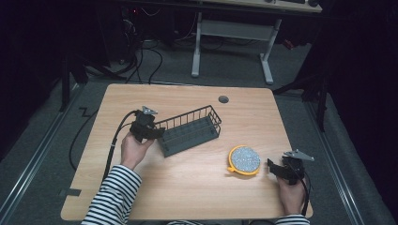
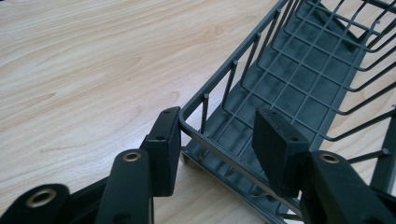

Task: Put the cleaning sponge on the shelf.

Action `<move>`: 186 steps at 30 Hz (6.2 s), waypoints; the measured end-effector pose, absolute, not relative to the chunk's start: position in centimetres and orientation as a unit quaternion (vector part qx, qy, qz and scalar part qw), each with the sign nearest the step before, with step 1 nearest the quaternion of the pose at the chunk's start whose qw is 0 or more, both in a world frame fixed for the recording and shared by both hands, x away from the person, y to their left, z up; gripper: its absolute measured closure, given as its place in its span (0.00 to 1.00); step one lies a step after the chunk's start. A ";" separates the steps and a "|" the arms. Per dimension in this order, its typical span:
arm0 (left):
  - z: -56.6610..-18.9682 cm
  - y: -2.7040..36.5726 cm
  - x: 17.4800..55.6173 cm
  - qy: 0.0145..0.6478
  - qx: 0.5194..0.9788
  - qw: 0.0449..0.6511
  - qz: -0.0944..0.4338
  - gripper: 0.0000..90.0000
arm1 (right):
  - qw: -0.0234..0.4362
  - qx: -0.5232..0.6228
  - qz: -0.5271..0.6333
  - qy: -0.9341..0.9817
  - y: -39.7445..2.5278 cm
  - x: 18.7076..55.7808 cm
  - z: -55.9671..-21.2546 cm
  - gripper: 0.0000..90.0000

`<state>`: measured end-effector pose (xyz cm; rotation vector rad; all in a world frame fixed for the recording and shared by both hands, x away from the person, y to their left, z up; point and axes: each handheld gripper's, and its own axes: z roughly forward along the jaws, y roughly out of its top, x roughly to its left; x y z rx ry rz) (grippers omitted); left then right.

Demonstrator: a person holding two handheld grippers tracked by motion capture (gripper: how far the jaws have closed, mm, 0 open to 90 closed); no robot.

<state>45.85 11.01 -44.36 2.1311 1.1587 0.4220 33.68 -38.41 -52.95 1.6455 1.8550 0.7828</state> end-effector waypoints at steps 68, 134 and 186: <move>-44.2 18.2 39.0 0.480 0.758 0.405 0.174 0.34 | 0.269 0.610 0.290 0.687 -38.4 33.7 -53.0 0.37; -53.7 21.5 37.7 0.560 0.723 0.325 0.242 0.31 | 0.236 0.621 0.272 0.696 -38.2 33.5 -51.6 0.47; -53.7 21.4 37.6 0.550 0.731 0.328 0.237 0.29 | 0.087 0.579 0.242 0.774 -31.2 38.6 -48.8 0.38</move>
